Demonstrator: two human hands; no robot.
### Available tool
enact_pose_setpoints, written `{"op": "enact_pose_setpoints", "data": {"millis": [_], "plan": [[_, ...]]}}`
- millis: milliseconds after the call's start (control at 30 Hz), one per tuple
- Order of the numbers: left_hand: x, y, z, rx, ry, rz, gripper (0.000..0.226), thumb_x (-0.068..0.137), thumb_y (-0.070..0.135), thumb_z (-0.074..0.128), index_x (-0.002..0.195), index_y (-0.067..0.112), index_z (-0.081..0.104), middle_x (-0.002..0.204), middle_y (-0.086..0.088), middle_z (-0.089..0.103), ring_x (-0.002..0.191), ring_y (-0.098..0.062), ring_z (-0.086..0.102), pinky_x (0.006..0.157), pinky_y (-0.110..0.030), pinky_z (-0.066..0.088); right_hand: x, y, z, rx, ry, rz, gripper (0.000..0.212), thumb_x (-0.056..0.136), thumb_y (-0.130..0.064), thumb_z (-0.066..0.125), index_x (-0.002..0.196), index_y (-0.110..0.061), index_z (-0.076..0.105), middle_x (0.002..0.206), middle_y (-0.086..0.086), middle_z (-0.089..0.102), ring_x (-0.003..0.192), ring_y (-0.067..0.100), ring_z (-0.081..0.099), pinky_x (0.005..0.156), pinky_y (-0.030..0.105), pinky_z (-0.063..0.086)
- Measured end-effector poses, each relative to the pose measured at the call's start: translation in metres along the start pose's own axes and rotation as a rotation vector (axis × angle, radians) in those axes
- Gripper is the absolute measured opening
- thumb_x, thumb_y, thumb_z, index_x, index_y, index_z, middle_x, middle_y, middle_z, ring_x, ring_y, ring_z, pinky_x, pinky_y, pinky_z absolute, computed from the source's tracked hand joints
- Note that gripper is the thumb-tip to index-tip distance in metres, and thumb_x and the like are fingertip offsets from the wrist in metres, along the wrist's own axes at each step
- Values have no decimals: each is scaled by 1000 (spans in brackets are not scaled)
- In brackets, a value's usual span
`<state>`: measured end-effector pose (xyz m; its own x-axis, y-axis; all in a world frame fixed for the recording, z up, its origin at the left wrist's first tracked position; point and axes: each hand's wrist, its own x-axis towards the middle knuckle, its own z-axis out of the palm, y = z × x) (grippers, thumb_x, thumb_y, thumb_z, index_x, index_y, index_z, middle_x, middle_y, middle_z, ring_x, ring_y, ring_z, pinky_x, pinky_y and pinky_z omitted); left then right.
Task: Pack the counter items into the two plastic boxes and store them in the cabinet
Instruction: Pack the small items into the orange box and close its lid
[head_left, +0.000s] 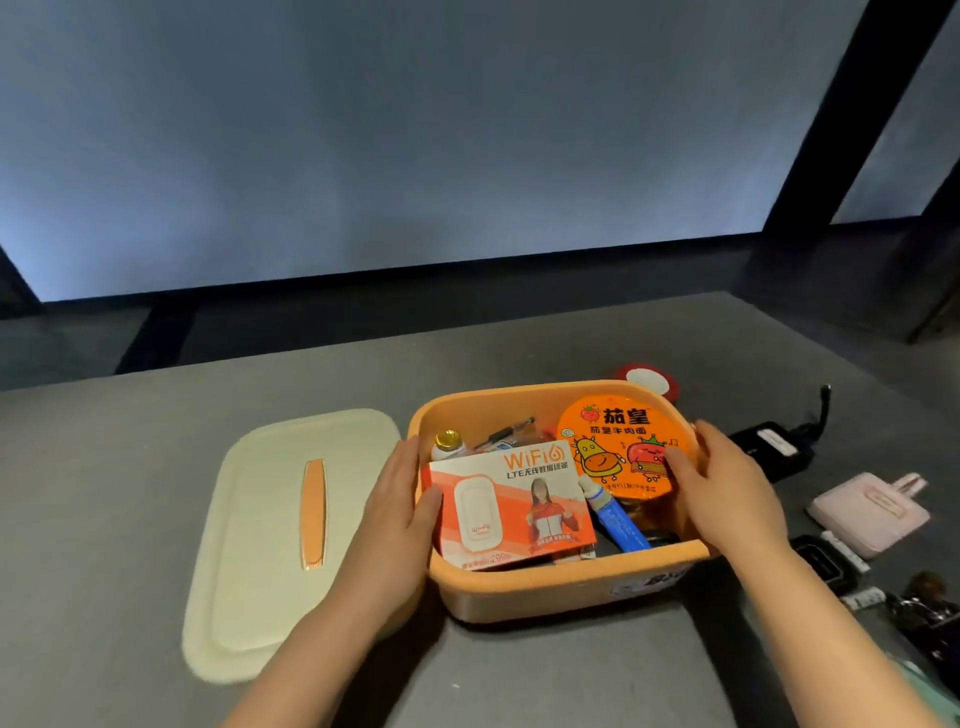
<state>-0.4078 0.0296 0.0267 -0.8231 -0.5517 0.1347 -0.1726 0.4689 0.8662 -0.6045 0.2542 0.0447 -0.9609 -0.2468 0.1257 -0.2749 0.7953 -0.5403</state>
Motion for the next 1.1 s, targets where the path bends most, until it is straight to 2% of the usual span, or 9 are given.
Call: {"op": "enact_pose_setpoints", "data": {"millis": [100,200,300,400,500,600,833,933,1100], "plan": [[0,-6,4,-11,35,-34,49,96,51,33,143,49,18,152,24,19,138,0,22,115,-30,19,-1,1,0,-68,-29,-48,44,96,-38,50,136,-20,48,130,6,59,117,31,55,82,43,49],[-11,-34,-12,118,196,-113,52,98,45,30,148,37,18,157,17,9,141,1,8,112,-23,9,-2,2,-1,-82,-49,-40,47,97,-37,48,141,-21,43,132,7,58,121,32,52,86,47,48],[-28,-85,-56,484,319,-357,55,100,32,34,150,20,14,160,-1,6,146,-18,4,117,-35,8,-1,5,2,-103,-26,-25,50,96,-37,48,143,-21,40,134,11,57,121,36,52,87,49,48],[-48,-129,-90,615,288,-583,57,100,32,31,150,17,8,160,-2,3,146,-21,0,117,-44,5,8,15,9,-104,-13,-28,48,95,-37,48,141,-25,41,130,12,60,116,38,55,86,54,51],[-63,-152,-102,610,265,-583,50,101,28,19,150,28,8,159,5,9,146,-16,3,116,-45,1,22,32,24,-90,-40,-56,41,94,-40,47,134,-31,43,123,7,63,110,34,57,80,58,52],[-70,-168,-126,701,348,-601,49,101,25,16,150,28,11,158,6,14,146,-15,6,115,-46,3,15,18,33,-54,-30,-75,41,94,-40,48,134,-33,41,121,6,64,107,33,59,77,57,53],[-100,-201,-201,700,574,-711,39,99,15,27,135,12,40,134,-5,47,128,-23,35,106,-49,19,-36,-63,47,-83,-81,-132,47,95,-42,45,139,-27,41,125,11,62,115,36,54,84,56,51],[-111,-209,-226,714,619,-743,35,98,12,32,130,13,46,130,-5,51,127,-25,38,107,-50,19,-60,-96,60,-83,-92,-160,50,95,-43,43,140,-20,44,129,12,59,119,37,51,88,53,48],[-85,-202,-242,688,598,-512,41,95,27,49,135,20,49,140,-1,49,132,-20,40,115,-44,17,-92,-147,85,-102,-118,-192,57,95,-47,40,142,-15,40,132,12,56,124,36,46,96,50,42]]}}
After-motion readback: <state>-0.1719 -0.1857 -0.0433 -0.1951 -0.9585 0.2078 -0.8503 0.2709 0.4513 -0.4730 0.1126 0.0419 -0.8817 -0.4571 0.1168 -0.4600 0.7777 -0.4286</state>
